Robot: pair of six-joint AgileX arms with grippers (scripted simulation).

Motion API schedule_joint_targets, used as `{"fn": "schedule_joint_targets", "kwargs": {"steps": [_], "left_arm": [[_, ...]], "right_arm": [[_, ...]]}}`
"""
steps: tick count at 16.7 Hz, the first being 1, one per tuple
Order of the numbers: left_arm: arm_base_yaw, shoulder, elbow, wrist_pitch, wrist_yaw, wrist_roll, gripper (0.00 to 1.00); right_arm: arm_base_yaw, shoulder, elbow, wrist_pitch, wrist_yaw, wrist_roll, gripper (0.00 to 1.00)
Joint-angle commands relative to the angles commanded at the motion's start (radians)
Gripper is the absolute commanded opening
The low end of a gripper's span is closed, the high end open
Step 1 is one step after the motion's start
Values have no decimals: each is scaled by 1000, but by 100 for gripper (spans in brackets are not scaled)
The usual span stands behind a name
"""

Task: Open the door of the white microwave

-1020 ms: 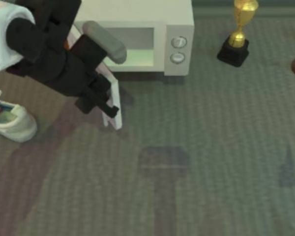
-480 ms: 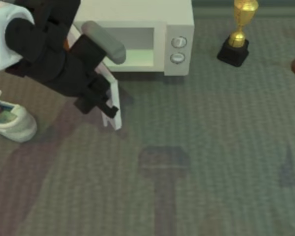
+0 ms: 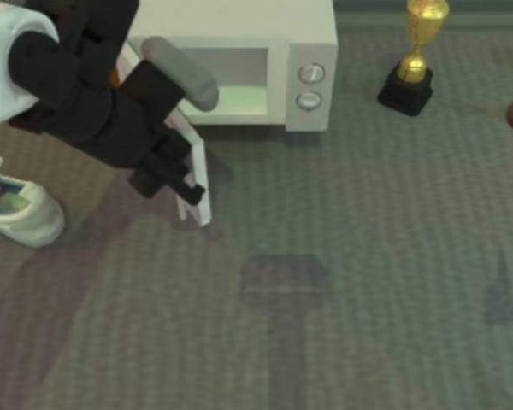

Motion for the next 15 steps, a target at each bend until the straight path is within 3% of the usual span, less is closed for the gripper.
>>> {"fn": "schedule_joint_targets", "kwargs": {"steps": [8, 15], "left_arm": [[-2, 2, -3, -1, 6, 1, 0], [70, -13, -14, -53, 79, 167, 0]], "right_arm": [[0, 0, 0, 0, 0, 0, 100], [0, 0, 0, 0, 0, 0, 100]]}}
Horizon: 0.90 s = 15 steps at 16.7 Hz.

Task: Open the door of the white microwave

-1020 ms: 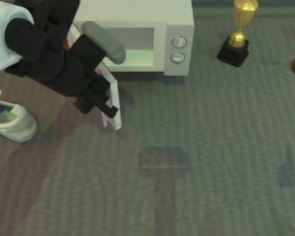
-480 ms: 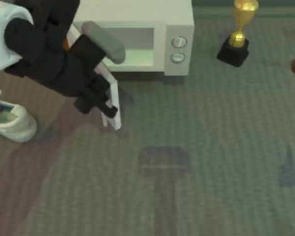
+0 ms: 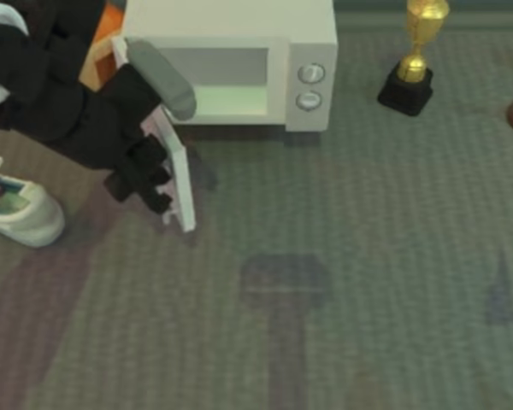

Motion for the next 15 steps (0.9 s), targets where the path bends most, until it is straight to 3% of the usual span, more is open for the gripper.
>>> {"fn": "schedule_joint_targets", "kwargs": {"steps": [15], "left_arm": [[15, -8, -1, -7, 17, 35, 0]], "right_arm": [[0, 0, 0, 0, 0, 0, 100]]}}
